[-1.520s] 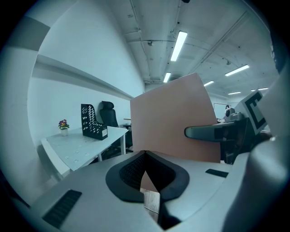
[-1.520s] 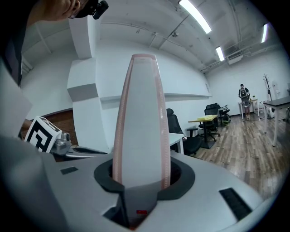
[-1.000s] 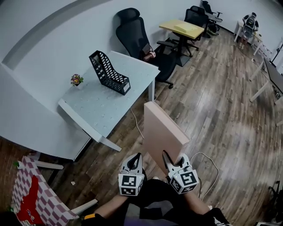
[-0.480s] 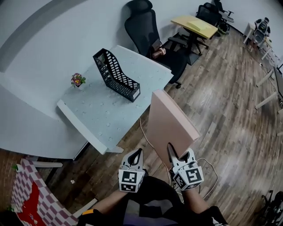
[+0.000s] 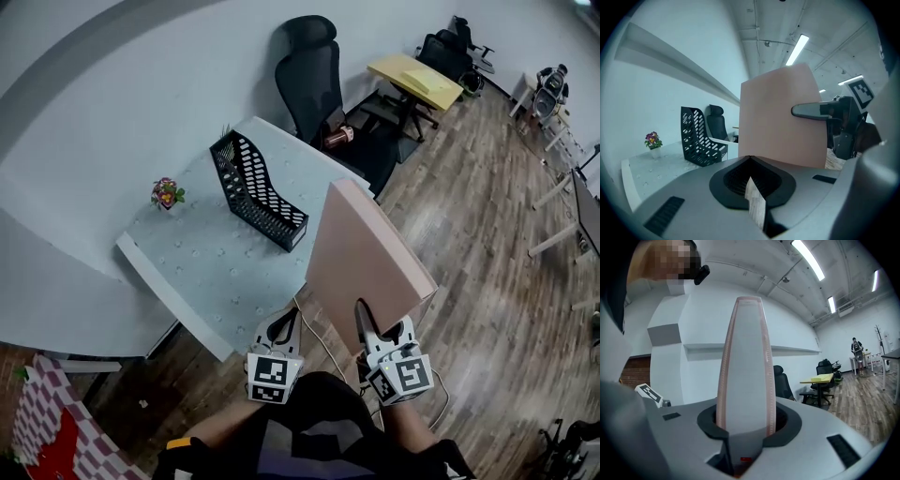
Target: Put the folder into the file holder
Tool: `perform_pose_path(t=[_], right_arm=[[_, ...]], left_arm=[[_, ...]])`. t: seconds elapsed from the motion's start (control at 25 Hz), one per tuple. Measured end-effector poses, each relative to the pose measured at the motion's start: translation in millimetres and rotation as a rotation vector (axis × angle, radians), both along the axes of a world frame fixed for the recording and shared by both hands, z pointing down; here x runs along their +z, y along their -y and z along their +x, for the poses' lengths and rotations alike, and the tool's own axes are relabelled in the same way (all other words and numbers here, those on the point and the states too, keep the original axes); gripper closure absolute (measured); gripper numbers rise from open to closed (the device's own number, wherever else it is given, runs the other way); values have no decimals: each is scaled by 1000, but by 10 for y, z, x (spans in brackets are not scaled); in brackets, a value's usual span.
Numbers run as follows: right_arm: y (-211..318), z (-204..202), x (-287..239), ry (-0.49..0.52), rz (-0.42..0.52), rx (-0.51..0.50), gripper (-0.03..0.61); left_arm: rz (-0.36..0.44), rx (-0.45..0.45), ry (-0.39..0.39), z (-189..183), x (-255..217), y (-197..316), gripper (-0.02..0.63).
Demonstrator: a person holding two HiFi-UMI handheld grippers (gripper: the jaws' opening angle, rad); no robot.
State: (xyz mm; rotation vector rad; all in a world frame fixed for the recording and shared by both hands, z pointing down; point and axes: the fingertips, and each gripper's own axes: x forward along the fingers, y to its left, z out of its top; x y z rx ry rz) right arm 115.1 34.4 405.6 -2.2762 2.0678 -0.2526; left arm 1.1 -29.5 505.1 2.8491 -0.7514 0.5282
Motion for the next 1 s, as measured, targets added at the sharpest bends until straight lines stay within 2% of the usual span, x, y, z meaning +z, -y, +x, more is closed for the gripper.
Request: perform_pose_path(t=[0.2,0.56,0.72,1.0], right_arm=[[332,13,-228,-29,38,-23,431],[1234,129,-413,-44,98,-119,431],[1727,144,-491,-45,126,-201,431],[2523,140,-576,-62,142,-348,431]], left_arm=[[5,-41,-12,-116,-62,277,607],[-13,-213,13,-419,73,923,607],[1,-310,13,-463,26,1326,607],[1,-409,20,-303,-25,1864,607]])
